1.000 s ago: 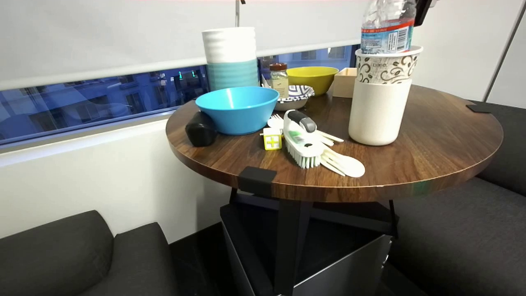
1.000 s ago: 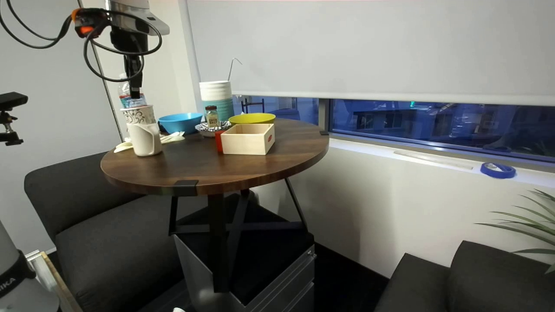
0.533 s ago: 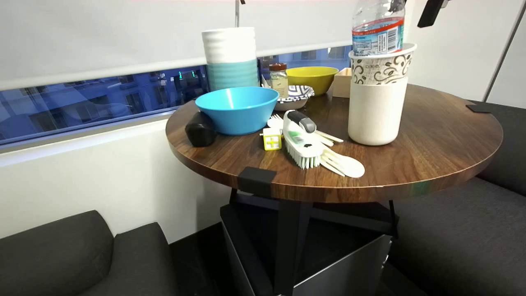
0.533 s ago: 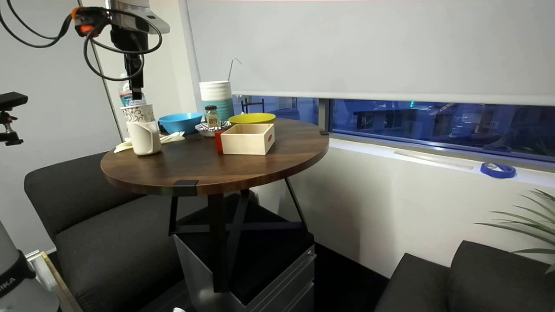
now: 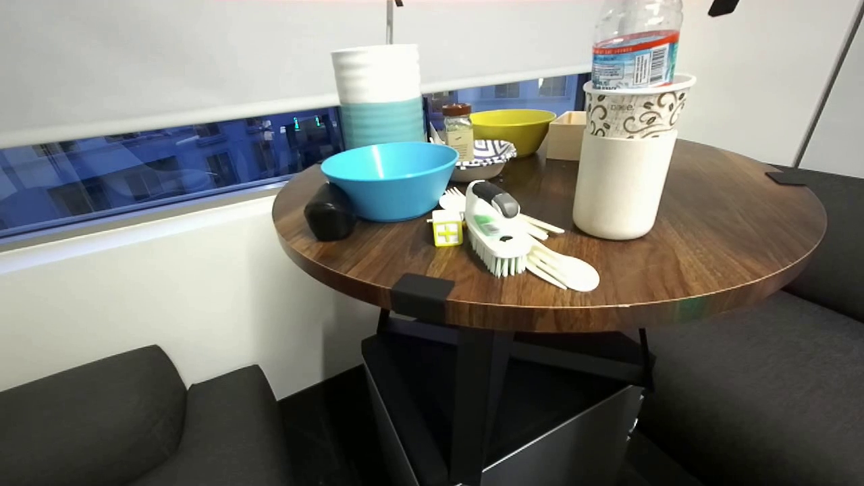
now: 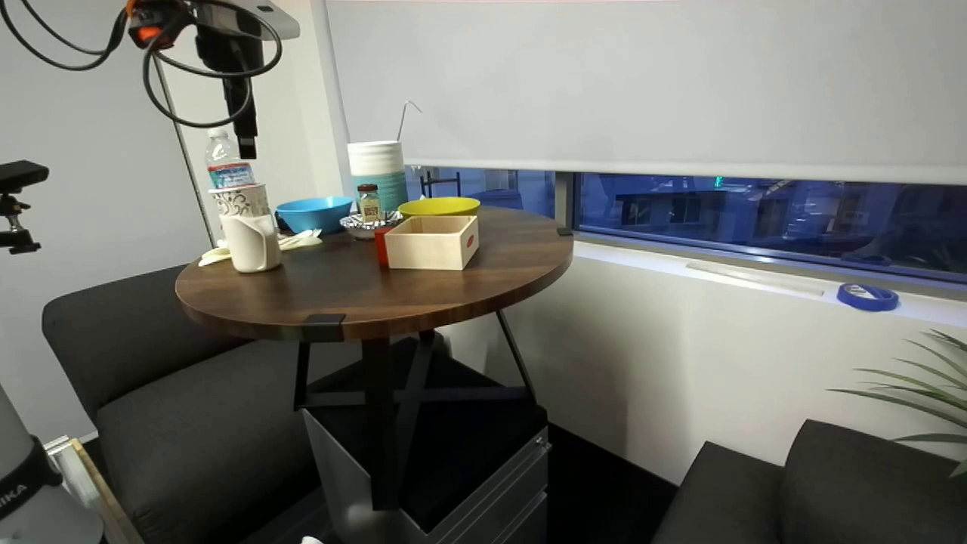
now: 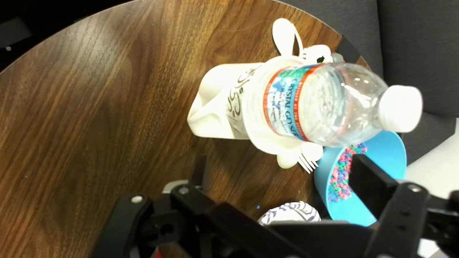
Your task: Pick up the water bottle from the table and put it in the paper cup, pick up the paper cup and put it in the white mug
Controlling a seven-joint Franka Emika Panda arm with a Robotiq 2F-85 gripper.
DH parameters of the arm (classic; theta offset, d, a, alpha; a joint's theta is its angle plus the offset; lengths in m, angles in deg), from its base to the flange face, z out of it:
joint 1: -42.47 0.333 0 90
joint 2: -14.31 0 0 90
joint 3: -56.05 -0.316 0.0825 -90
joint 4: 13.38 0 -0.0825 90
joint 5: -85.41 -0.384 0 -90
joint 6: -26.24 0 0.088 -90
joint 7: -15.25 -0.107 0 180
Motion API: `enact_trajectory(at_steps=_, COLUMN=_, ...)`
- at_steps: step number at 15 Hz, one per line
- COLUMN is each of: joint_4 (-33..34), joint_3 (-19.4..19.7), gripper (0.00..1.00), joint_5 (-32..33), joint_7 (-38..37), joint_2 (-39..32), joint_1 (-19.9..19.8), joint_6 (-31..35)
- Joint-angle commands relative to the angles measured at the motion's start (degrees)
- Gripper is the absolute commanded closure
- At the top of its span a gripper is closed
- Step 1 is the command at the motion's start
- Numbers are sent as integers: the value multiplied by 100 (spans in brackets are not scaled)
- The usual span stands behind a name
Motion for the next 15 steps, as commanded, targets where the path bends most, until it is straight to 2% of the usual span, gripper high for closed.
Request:
enact_trajectory(at_steps=1, joint_4=253, joint_3=-2, gripper=0, joint_5=-39, joint_7=-335, joint_2=226, joint_1=-106, joint_6=-190)
enact_trajectory(at_steps=5, joint_4=643, joint_3=-185, gripper=0, joint_5=80, joint_7=-1467, joint_2=368, joint_1=-365, joint_6=-576)
enact_trajectory(at_steps=8, joint_4=839, joint_3=-252, gripper=0, joint_5=64, joint_7=-1837, joint_2=476, joint_1=-423, joint_6=-753)
enact_trajectory(at_steps=10, joint_4=903, joint_3=-258, gripper=0, joint_5=79, joint_7=-1715, joint_2=569, joint_1=-360, joint_6=-721)
enact_trajectory(at_steps=11, joint_4=850, joint_3=-174, gripper=0, joint_5=-29, joint_7=-1313, joint_2=649, joint_1=-227, joint_6=-571)
enact_trajectory(at_steps=12, joint_4=852, joint_3=-211, gripper=0, joint_5=-4, joint_7=-1534, joint_2=496, joint_1=-340, joint_6=-633)
enact_trajectory(at_steps=15, joint_4=889, joint_3=-216, gripper=0, joint_5=-11, joint_7=-1372, joint_2=585, joint_1=-314, joint_6=-636)
